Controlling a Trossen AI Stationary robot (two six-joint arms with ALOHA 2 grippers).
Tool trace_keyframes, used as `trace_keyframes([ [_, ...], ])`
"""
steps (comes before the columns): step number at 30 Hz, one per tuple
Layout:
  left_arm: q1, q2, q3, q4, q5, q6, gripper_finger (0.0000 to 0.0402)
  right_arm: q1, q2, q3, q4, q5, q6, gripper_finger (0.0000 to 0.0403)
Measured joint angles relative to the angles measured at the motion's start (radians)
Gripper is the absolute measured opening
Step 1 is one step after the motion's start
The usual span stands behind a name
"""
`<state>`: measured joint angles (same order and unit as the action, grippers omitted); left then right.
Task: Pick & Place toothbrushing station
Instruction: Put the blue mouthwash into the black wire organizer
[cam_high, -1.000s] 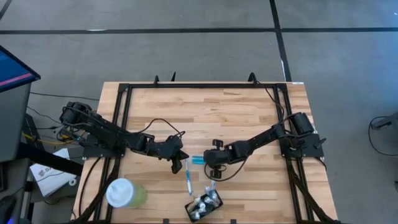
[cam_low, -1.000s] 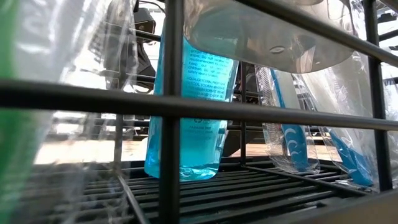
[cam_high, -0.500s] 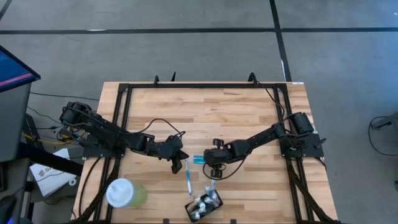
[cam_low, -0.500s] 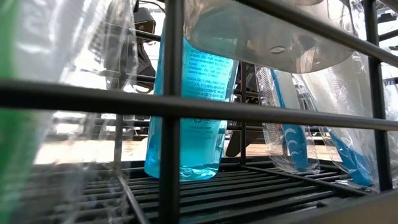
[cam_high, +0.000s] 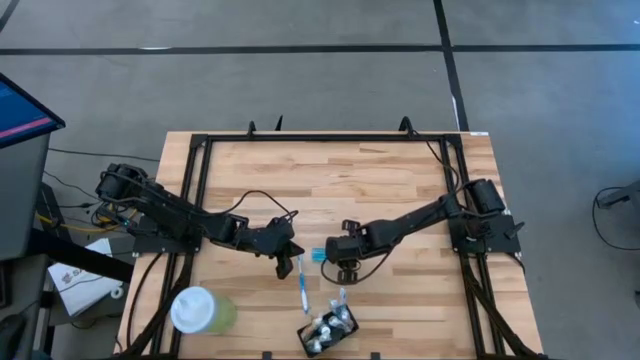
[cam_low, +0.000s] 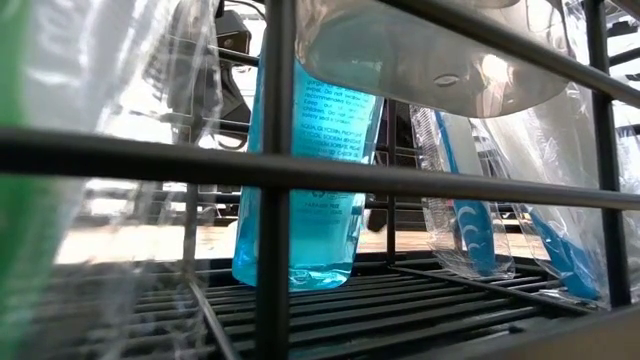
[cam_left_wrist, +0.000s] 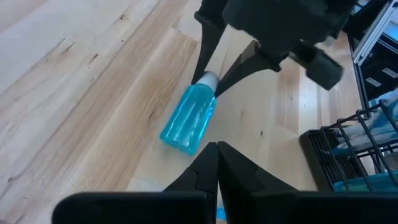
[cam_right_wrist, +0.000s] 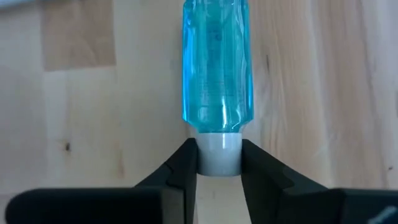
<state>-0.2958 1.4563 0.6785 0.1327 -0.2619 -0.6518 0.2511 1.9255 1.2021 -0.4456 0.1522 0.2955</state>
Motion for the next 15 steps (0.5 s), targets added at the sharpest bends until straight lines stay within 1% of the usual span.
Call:
trace_keyframes([
  [3, 0.000, 0.000, 0.000, 0.004, -0.001, 0.000, 0.0000, -0.007, 0.000, 0.049, -0.053, -0.013, -0.011, 0.0085],
  [9, 0.004, 0.000, 0.000, 0.004, -0.004, -0.014, 0.0005, -0.030, 0.000, 0.142, -0.192, -0.021, -0.044, 0.0102],
  [12, 0.016, 0.000, 0.000, 0.004, -0.004, -0.061, 0.0016, -0.043, 0.000, 0.181, -0.271, -0.018, -0.074, 0.0095],
  [15, 0.033, 0.000, 0.000, 0.005, -0.002, -0.079, 0.0035, -0.054, 0.000, 0.225, -0.338, -0.017, -0.113, 0.0086],
])
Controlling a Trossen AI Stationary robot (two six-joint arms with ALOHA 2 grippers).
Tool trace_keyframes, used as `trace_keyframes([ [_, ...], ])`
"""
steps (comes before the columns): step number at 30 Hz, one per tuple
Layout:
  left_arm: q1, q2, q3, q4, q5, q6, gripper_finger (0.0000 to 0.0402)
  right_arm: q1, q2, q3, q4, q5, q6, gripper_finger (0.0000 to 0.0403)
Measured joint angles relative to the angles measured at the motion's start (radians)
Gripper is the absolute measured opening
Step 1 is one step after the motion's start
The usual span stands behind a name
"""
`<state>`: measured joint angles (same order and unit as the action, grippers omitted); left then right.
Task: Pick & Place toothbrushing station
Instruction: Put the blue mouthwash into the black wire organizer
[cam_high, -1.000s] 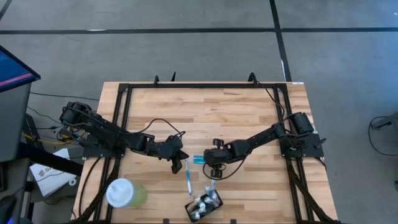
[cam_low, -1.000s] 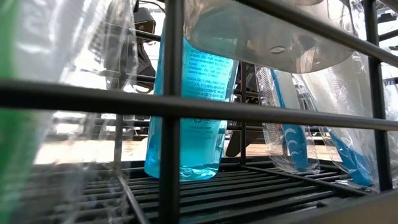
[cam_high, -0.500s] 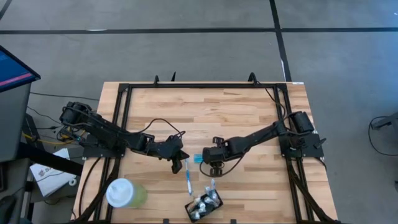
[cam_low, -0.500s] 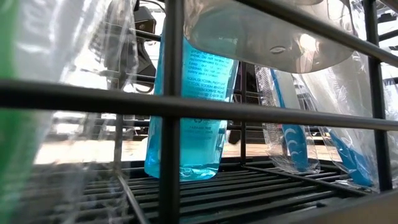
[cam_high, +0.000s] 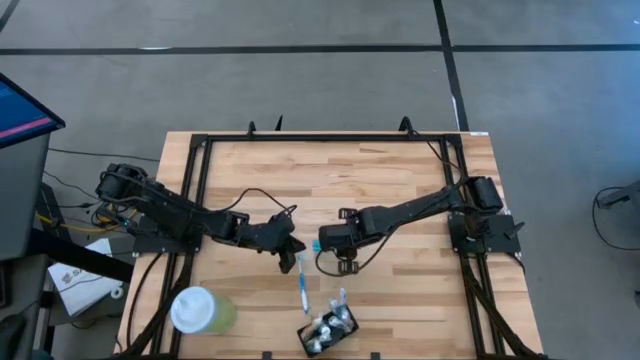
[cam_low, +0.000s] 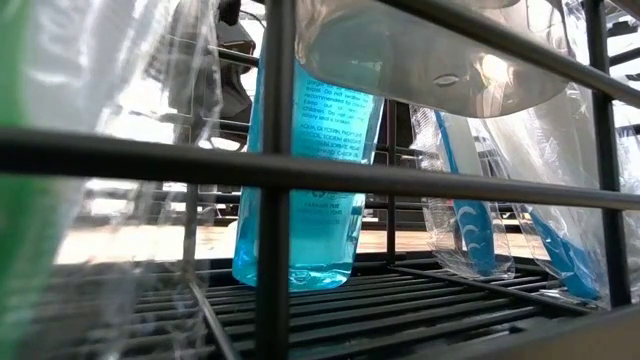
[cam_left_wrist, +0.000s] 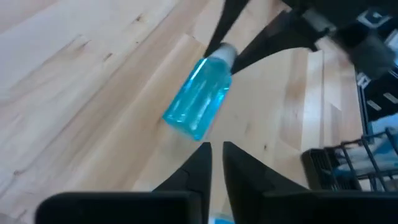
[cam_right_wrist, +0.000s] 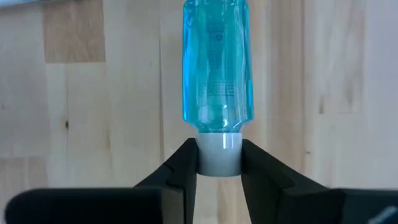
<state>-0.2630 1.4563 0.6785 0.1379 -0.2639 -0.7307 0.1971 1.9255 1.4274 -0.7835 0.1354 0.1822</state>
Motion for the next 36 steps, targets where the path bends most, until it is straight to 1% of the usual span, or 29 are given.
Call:
trace_keyframes([
  [4, 0.013, 0.000, 0.000, 0.001, 0.002, 0.017, 0.0073, -0.004, 0.000, 0.074, -0.099, 0.000, -0.033, 0.0090],
  [8, 0.009, 0.000, 0.000, 0.004, 0.006, 0.101, 0.0113, -0.009, 0.000, 0.146, -0.189, 0.000, -0.033, 0.0100],
  [11, -0.001, 0.000, 0.000, 0.008, -0.010, 0.162, 0.0145, -0.013, 0.000, 0.205, -0.253, 0.001, -0.028, 0.0097],
  [16, -0.026, 0.000, 0.015, 0.011, -0.105, 0.300, 0.0199, -0.017, -0.001, 0.296, -0.331, 0.005, -0.010, 0.0089],
  [20, -0.053, 0.000, 0.069, 0.014, -0.199, 0.410, 0.0241, -0.018, -0.001, 0.363, -0.413, 0.004, 0.012, 0.0096],
  [23, -0.067, 0.000, 0.118, 0.013, -0.260, 0.485, 0.0265, -0.022, -0.002, 0.407, -0.487, 0.004, 0.054, 0.0097],
  [28, -0.054, -0.001, 0.180, -0.006, -0.263, 0.590, 0.0286, -0.024, -0.002, 0.481, -0.601, 0.003, 0.081, 0.0096],
  [31, -0.040, -0.001, 0.211, -0.057, -0.256, 0.602, 0.0287, -0.023, -0.002, 0.513, -0.650, -0.005, 0.081, 0.0096],
  [36, -0.013, -0.001, 0.217, -0.070, -0.195, 0.603, 0.0287, -0.023, -0.002, 0.563, -0.733, -0.010, 0.092, 0.0096],
])
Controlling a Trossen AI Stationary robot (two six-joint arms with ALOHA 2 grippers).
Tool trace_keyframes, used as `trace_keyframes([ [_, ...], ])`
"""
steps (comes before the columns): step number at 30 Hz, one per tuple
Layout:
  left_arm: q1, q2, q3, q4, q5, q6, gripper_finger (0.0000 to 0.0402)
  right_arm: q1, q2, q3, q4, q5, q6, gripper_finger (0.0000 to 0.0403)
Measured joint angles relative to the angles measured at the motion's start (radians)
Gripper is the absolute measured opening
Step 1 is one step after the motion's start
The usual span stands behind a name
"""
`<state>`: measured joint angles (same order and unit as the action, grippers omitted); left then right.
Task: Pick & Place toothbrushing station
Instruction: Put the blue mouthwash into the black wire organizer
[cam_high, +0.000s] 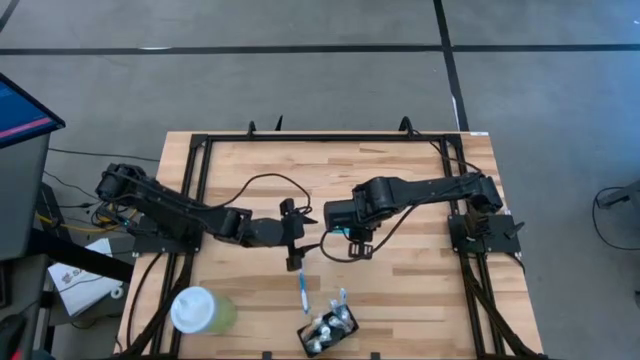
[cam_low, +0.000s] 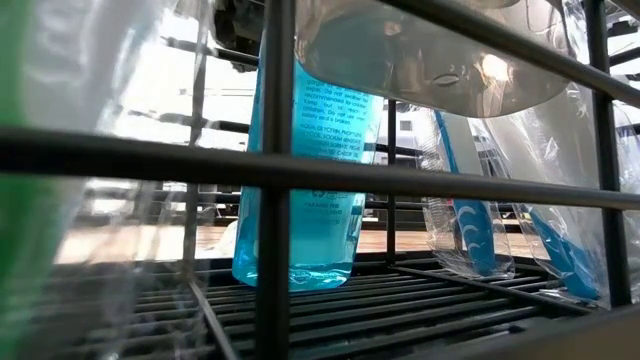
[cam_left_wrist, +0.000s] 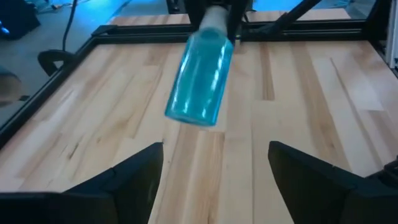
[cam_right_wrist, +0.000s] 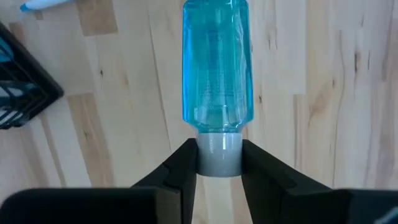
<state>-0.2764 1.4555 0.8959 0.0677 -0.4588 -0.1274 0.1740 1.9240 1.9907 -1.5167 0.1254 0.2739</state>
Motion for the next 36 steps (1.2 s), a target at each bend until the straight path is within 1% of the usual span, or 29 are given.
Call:
trace_keyframes([
  [3, 0.021, 0.000, 0.000, 0.000, 0.036, 0.001, 0.0287, 0.000, 0.000, 0.016, -0.021, -0.023, 0.016, 0.0097],
  [7, 0.059, 0.000, 0.007, -0.003, 0.072, 0.039, 0.0286, 0.001, 0.000, 0.020, -0.024, -0.028, 0.032, 0.0097],
  [10, 0.095, 0.000, 0.043, -0.002, 0.125, 0.050, 0.0286, 0.001, 0.000, 0.020, -0.024, -0.028, 0.034, 0.0097],
  [14, 0.136, 0.013, 0.099, -0.009, 0.192, 0.133, 0.0286, 0.001, 0.000, 0.020, -0.024, -0.028, 0.042, 0.0097],
  [16, 0.150, 0.038, 0.132, -0.010, 0.213, 0.149, 0.0286, 0.001, 0.000, 0.020, -0.024, -0.028, 0.042, 0.0097],
  [18, 0.156, 0.055, 0.152, -0.048, 0.221, 0.155, 0.0286, 0.001, 0.000, 0.020, -0.024, -0.028, 0.042, 0.0097],
  [25, 0.149, 0.121, 0.187, -0.036, 0.277, 0.176, 0.0286, 0.000, 0.000, 0.019, -0.016, -0.023, 0.052, 0.0097],
  [31, 0.147, 0.119, 0.185, -0.044, 0.284, 0.207, 0.0286, 0.001, 0.000, 0.019, -0.020, -0.020, 0.052, 0.0098],
  [36, 0.154, 0.119, 0.185, -0.047, 0.318, 0.210, 0.0286, 0.001, 0.000, 0.019, -0.019, -0.023, 0.042, 0.0098],
])
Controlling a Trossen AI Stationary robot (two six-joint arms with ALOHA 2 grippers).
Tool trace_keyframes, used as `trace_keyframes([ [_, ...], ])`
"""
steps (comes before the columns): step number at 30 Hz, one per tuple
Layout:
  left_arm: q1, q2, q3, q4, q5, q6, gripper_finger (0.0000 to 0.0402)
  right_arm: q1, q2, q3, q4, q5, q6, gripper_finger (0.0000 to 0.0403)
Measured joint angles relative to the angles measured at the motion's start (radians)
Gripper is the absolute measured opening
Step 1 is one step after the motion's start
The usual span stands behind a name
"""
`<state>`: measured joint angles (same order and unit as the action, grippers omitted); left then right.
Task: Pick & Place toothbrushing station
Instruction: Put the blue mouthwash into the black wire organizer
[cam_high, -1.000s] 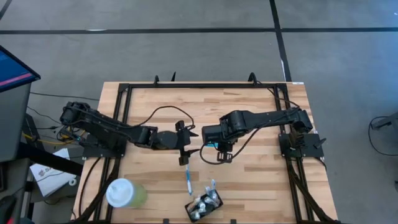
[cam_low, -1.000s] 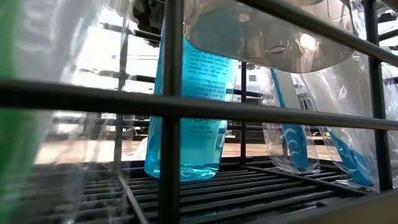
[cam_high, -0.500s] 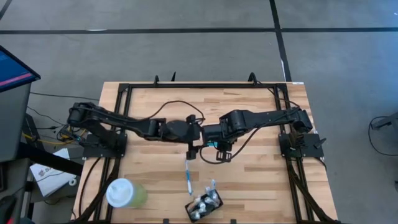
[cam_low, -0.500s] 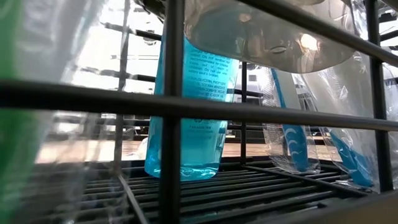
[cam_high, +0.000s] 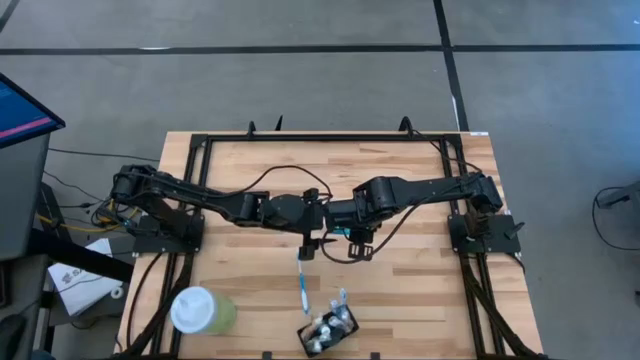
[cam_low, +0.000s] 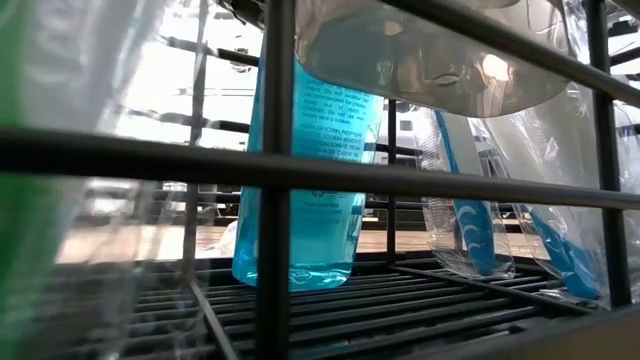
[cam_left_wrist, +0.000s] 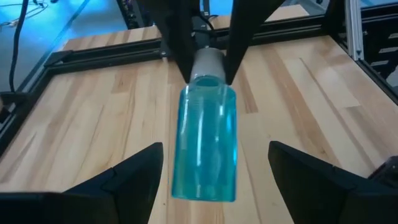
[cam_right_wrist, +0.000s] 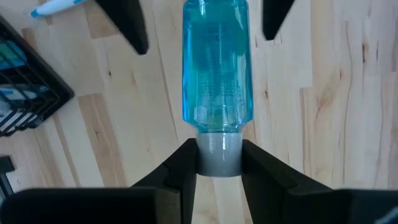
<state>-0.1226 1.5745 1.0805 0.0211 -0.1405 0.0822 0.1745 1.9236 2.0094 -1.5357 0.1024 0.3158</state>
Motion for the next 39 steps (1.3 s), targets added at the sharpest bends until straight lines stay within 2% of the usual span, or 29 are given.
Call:
trace_keyframes([
  [8, 0.000, 0.000, 0.000, -0.013, 0.060, 0.000, 0.0286, 0.010, 0.000, 0.000, 0.006, -0.024, -0.029, 0.0098],
  [31, -0.005, 0.000, 0.000, -0.050, 0.058, 0.000, 0.0285, 0.015, 0.000, 0.000, 0.048, -0.027, -0.028, 0.0098],
  [39, -0.005, 0.000, 0.000, -0.050, 0.059, 0.000, 0.0239, 0.016, 0.000, 0.000, 0.053, -0.027, -0.028, 0.0098],
])
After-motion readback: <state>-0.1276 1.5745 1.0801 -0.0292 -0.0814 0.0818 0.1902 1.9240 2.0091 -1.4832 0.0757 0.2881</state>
